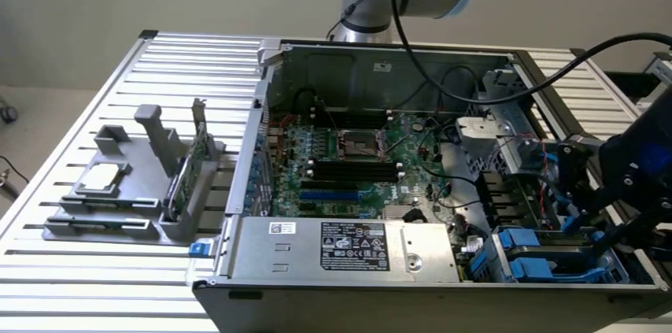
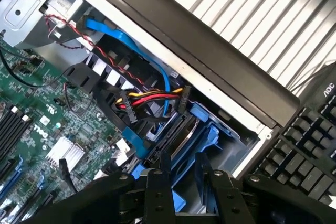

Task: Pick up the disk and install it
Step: 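Insert the first disk wire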

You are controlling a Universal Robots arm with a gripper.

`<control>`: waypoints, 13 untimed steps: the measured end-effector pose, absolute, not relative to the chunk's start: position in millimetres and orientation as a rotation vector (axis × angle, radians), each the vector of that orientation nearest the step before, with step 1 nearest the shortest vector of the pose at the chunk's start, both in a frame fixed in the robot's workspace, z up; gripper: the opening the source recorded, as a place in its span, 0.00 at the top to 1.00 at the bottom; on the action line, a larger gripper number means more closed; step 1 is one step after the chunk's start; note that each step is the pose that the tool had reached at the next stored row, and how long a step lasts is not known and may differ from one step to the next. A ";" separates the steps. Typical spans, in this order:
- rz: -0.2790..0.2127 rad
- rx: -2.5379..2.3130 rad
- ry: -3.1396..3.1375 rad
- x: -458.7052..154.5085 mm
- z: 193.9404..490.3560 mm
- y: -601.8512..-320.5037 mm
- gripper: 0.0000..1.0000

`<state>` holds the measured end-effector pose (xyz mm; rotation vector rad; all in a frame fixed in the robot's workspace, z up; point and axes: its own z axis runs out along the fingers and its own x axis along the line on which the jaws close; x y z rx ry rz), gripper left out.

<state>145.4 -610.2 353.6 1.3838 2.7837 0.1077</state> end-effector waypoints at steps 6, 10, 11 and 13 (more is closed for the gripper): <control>0.143 1.419 2.776 152.7 351.7 -610.2 0.67; 0.155 1.440 2.769 156.2 351.2 -610.2 0.67; 0.157 1.445 2.766 156.8 351.1 -610.2 0.67; 0.162 1.458 2.760 157.6 350.7 -610.2 0.67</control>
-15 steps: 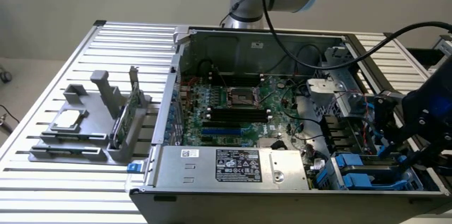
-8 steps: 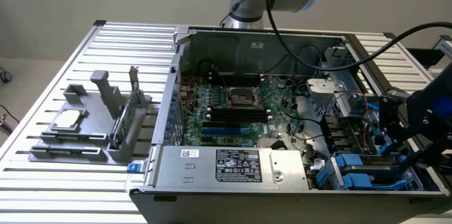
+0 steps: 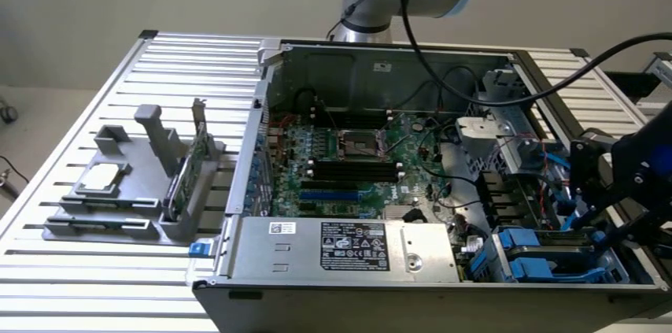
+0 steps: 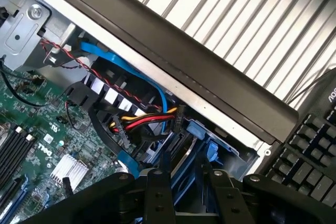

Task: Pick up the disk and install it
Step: 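Insert the first disk wire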

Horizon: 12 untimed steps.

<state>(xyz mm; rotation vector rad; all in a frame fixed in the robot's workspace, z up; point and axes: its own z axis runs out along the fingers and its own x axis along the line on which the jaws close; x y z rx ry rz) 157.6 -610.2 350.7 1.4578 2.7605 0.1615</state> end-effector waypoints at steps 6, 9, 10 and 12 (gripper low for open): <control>0.170 1.493 2.743 160.1 348.8 -609.2 0.67; 0.171 1.508 2.734 161.6 347.6 -608.1 0.67; 0.170 1.513 2.731 161.9 347.3 -607.7 0.67; 0.171 1.521 2.726 162.2 346.6 -606.3 0.67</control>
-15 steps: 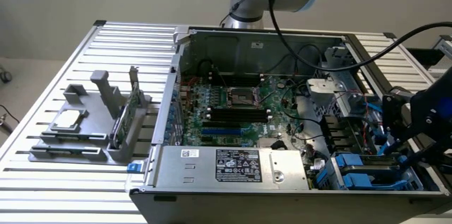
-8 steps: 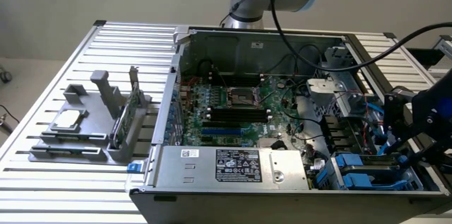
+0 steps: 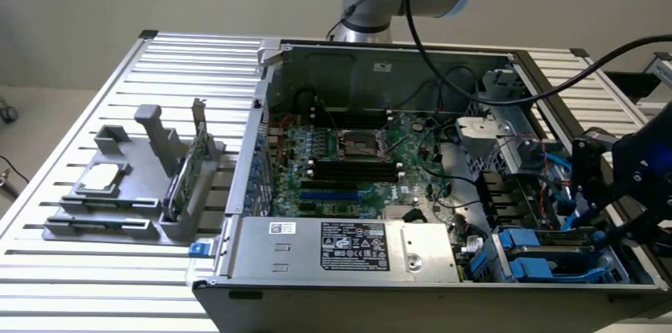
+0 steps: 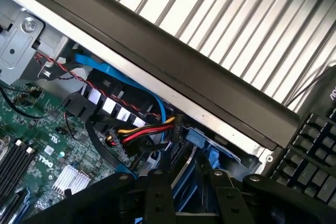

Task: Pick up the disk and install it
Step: 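Insert the first disk wire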

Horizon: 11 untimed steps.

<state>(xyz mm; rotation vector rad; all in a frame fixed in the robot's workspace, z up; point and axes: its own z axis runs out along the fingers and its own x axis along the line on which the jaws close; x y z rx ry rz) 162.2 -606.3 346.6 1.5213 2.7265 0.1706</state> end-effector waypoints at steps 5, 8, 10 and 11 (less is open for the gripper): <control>0.171 1.530 2.721 162.7 345.9 -600.1 0.67; 0.171 1.542 2.714 165.3 344.9 -598.9 0.67; 0.172 1.549 2.710 167.5 343.8 -598.0 0.67; 0.173 1.551 2.709 168.3 343.2 -597.4 0.67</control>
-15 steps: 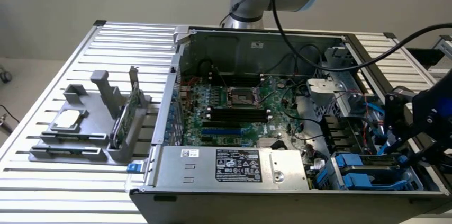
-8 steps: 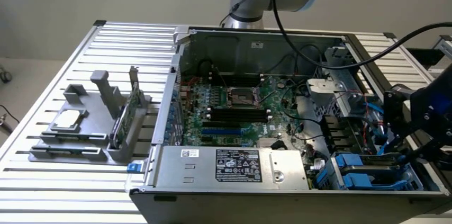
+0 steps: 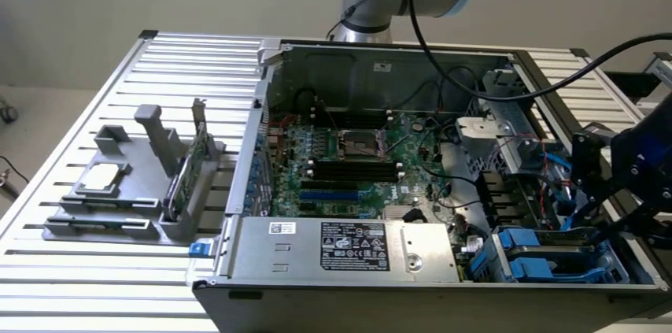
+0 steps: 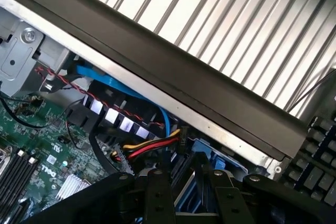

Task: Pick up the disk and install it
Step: 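Insert the first disk wire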

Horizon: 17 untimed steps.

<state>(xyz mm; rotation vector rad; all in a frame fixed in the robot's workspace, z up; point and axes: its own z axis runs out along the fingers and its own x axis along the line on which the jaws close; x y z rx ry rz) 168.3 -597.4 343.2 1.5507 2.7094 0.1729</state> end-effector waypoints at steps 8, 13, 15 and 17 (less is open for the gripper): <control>0.177 1.565 2.703 171.0 339.6 -589.9 0.67; 0.180 1.577 2.697 171.8 338.0 -587.4 0.67; 0.180 1.583 2.695 172.1 337.6 -586.4 0.67; 0.179 1.589 2.691 172.3 337.4 -585.1 0.67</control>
